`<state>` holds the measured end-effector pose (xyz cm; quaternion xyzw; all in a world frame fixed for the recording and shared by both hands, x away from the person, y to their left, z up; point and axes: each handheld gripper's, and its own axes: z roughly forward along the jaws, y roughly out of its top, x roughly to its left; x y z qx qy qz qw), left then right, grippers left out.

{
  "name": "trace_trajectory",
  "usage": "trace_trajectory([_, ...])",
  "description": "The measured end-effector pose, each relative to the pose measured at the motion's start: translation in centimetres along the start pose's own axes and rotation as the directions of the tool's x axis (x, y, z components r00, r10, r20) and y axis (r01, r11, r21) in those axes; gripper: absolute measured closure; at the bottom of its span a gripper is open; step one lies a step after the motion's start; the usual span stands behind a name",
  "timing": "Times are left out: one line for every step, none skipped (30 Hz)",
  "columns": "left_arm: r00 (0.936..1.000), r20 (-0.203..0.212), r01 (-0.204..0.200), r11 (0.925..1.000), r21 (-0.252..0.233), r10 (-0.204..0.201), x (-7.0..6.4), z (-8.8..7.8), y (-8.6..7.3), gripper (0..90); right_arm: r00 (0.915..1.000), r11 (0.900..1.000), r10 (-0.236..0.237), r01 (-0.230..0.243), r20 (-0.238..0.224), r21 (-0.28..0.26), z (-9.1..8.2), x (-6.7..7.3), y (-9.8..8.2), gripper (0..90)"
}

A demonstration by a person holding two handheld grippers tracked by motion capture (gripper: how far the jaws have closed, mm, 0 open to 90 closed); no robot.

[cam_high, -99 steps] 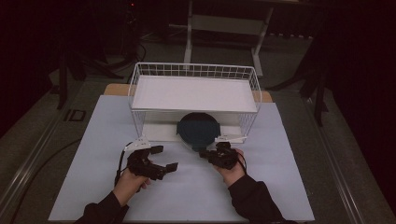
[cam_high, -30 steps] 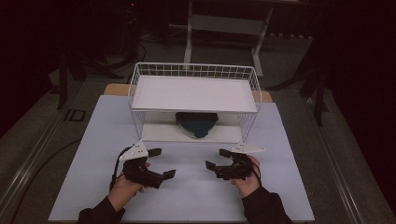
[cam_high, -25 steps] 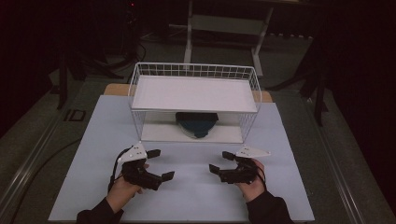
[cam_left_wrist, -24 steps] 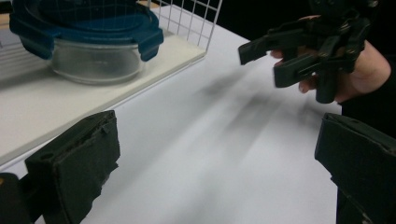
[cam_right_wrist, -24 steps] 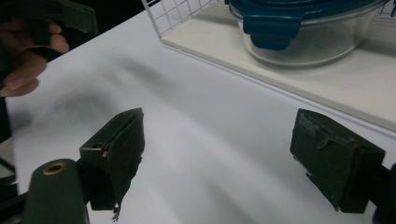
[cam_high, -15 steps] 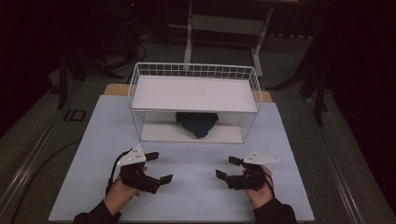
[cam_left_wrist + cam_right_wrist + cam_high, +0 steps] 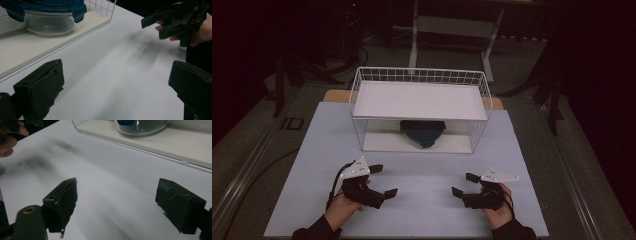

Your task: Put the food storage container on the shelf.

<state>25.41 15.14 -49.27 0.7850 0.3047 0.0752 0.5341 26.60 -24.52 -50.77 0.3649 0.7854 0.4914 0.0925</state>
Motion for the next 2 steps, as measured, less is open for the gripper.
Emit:
trace_trajectory([1.0, 0.004, 0.001, 1.0, -0.002, -0.001, -0.03, 0.03, 0.01, 0.2, 1.0, 1.0, 0.0, 0.0, 0.002, -0.002, -0.01, 0.0, 0.02, 17.5])
trace_trajectory([1.0, 0.004, 0.0, 1.0, -0.001, 0.0, -0.04, 0.06, 0.02, 0.2, 1.0, 1.0, -0.003, 0.003, 0.0, -0.005, -0.02, 0.0, 0.04, 17.5])
